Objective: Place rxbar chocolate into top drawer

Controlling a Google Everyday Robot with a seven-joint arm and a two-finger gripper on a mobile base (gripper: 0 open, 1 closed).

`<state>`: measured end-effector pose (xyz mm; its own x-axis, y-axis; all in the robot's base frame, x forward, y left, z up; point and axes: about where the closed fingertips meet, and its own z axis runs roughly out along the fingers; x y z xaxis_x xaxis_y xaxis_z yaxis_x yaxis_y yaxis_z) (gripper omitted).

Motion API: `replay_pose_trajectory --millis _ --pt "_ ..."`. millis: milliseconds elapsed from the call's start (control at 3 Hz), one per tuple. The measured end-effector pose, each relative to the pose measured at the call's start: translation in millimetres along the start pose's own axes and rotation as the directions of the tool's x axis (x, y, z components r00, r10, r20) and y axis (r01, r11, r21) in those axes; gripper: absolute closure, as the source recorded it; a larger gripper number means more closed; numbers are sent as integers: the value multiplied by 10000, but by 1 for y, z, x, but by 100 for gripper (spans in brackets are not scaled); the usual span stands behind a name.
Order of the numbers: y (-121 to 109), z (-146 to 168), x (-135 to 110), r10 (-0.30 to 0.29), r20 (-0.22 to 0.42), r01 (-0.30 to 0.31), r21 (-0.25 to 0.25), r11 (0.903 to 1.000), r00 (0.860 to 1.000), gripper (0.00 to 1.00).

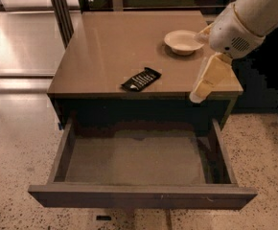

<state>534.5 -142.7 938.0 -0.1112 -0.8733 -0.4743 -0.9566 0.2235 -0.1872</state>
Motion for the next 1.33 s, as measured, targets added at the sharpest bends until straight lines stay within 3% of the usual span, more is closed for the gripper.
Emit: replay_pose_trajectory --millis 667,1333 --pt "-41 76 -45 -336 1035 434 -937 9947 9941 0" --pt "-46 88 -48 -385 1327 504 -870 9949 9904 0"
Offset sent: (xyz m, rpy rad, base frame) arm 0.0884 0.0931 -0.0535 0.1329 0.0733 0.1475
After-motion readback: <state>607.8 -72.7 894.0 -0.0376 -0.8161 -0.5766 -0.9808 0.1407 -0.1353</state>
